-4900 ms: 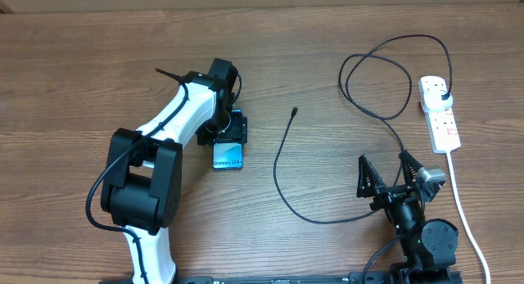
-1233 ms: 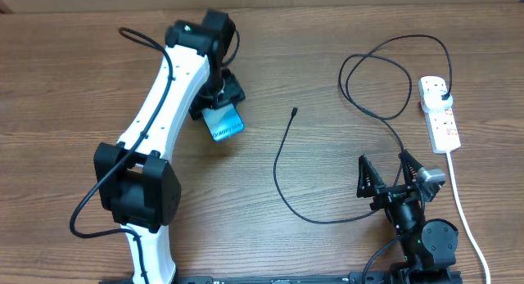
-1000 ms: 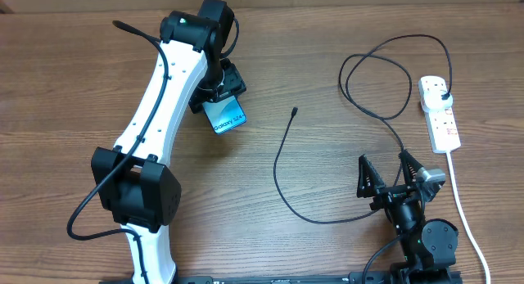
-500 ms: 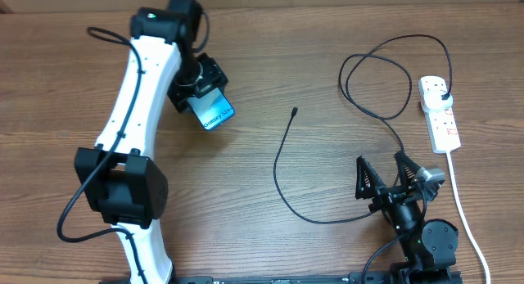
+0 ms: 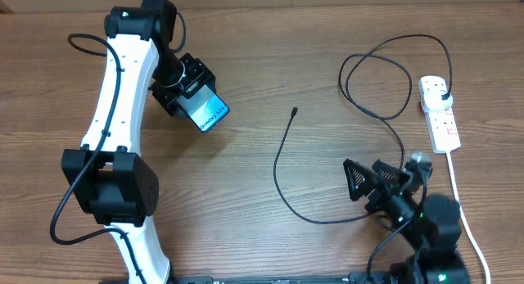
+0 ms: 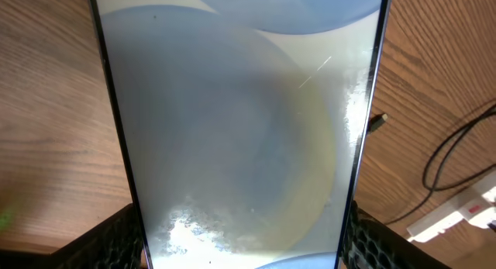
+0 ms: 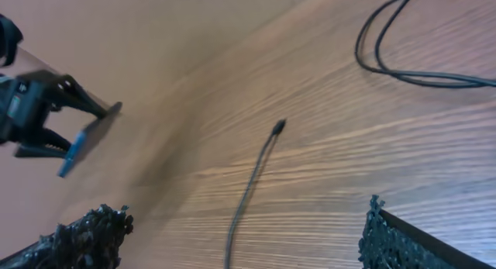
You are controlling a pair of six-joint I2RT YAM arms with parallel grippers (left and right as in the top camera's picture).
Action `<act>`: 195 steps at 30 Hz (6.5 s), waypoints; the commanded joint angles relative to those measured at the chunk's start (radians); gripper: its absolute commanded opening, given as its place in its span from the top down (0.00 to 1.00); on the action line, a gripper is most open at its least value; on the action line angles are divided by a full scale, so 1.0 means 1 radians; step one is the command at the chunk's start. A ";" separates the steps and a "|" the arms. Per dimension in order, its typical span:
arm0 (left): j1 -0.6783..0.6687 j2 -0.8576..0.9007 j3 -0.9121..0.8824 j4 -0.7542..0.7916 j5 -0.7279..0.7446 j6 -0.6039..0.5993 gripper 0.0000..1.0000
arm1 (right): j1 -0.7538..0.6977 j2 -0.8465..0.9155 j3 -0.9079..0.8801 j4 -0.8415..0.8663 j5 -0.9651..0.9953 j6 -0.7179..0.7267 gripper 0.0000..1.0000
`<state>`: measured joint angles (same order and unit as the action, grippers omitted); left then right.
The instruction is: Plug charger to phone and switch on socket
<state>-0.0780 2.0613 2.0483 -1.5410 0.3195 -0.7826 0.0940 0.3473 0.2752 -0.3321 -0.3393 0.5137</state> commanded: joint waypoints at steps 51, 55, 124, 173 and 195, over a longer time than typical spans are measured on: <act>0.012 -0.012 0.023 -0.058 0.104 -0.011 0.57 | 0.069 1.324 1.164 -0.585 -0.095 0.012 0.44; 0.012 -0.012 0.023 -0.065 0.105 -0.011 0.57 | 0.070 1.397 1.226 -0.609 -0.096 0.010 0.44; 0.017 -0.012 0.023 -0.103 0.513 -0.184 0.60 | 0.159 1.554 1.224 -0.603 -0.059 0.112 0.42; 0.019 -0.012 0.023 -0.073 0.406 -0.183 0.59 | 0.159 1.553 1.224 -0.608 -0.058 0.107 0.37; 0.003 -0.012 0.023 -0.077 0.246 -0.183 0.60 | 0.159 1.151 1.143 -0.666 -0.057 0.040 0.31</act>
<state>-0.0700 2.0613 2.0491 -1.6161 0.5667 -0.9520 0.2558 1.5330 1.4723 -1.0126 -0.4007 0.5568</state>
